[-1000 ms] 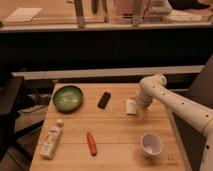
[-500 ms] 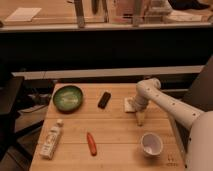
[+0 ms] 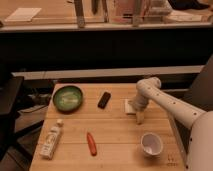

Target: Wipe the white sponge on the table

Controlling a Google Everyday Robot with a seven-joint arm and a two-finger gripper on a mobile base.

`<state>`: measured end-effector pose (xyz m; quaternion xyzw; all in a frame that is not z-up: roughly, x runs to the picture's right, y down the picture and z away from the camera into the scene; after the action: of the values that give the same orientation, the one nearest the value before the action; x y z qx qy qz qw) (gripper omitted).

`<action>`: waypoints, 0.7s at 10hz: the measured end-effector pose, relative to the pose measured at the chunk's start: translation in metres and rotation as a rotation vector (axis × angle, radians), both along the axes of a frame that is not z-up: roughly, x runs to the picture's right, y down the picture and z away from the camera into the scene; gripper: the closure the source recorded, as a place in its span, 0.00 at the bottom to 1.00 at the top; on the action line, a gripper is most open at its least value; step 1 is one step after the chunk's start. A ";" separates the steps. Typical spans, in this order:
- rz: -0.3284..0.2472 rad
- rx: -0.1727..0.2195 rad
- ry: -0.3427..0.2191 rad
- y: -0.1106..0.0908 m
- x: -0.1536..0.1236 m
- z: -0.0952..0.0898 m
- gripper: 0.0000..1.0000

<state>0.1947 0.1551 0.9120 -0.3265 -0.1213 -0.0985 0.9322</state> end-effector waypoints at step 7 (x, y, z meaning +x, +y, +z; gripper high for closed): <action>-0.011 -0.013 -0.002 -0.001 0.003 -0.012 0.99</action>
<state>0.1974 0.1539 0.9001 -0.3332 -0.1212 -0.1031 0.9293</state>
